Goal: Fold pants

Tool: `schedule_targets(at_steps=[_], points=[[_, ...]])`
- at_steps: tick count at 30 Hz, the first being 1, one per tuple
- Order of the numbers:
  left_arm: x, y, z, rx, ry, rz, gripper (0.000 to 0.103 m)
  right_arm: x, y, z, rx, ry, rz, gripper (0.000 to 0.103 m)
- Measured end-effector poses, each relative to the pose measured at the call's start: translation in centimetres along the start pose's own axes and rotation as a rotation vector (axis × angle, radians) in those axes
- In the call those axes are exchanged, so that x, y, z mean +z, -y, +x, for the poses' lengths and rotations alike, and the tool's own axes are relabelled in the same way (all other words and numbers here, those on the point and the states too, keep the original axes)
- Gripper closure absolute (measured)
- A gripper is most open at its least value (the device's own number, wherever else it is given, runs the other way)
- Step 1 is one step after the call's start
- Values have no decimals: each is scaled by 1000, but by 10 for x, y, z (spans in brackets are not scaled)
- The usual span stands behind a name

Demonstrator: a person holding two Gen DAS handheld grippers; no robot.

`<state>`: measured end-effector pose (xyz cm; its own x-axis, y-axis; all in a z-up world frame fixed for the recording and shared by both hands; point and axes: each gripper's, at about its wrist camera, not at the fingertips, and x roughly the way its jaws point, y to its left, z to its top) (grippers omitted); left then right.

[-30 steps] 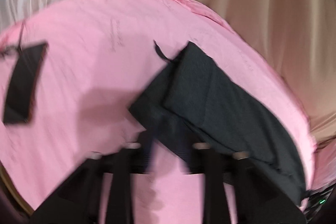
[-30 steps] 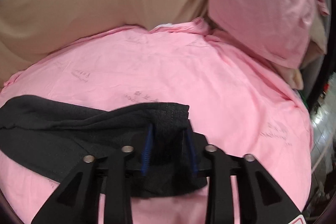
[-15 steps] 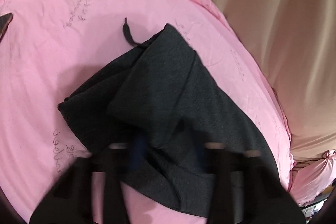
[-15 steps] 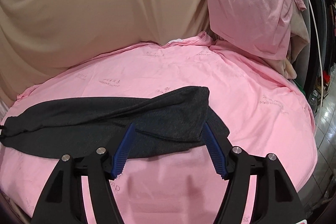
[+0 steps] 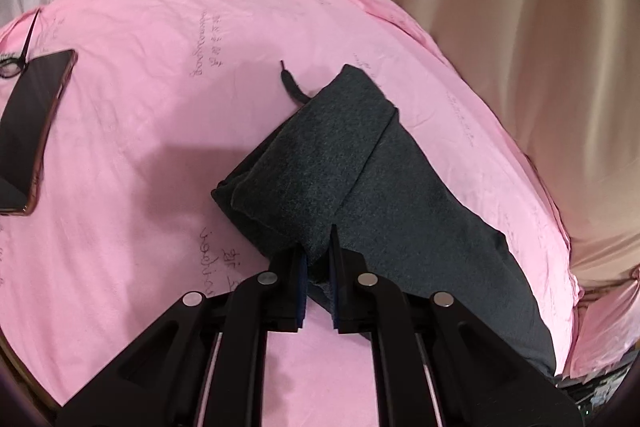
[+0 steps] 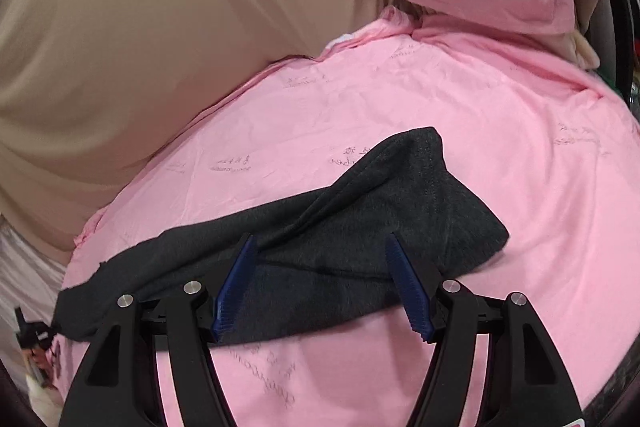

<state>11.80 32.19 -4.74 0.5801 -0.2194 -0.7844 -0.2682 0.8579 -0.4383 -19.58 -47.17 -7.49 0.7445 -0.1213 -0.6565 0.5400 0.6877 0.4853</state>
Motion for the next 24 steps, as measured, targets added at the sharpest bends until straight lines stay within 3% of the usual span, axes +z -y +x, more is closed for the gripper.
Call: schedule_targets(at_steps=[4,6,7,8,12,14,17,20,22,24], points=[[1,5,6,30,-7,11,95,21,7,51,-53,-85,106,41],[4,9,10,42,-19,18,95,26,3,71,-119,-100,83,71],[6,10,11,44,-24,15,95,30,-2,74,-149,-92,60,95],[11,12,10,40,-25,15,95,35,-5,68,-101,-74,69,97],[31,21,-20,-27,3,24,95,60,-25,-16,114,124,12,99],[31,25,-27,-10,6,59,95,55,-23,-39,113,155,-40,99],[23,22,-9,88,-23,109,95,29,15,-9,48,29,-26,99],[10,-1,20,94,-97,67,95,-7,53,20,14,-77,27,98],[5,-11,24,76,-92,52,94,-17,61,20,49,-83,61,96],[2,-11,19,73,-74,62,93,-18,58,6,38,-45,48,77]])
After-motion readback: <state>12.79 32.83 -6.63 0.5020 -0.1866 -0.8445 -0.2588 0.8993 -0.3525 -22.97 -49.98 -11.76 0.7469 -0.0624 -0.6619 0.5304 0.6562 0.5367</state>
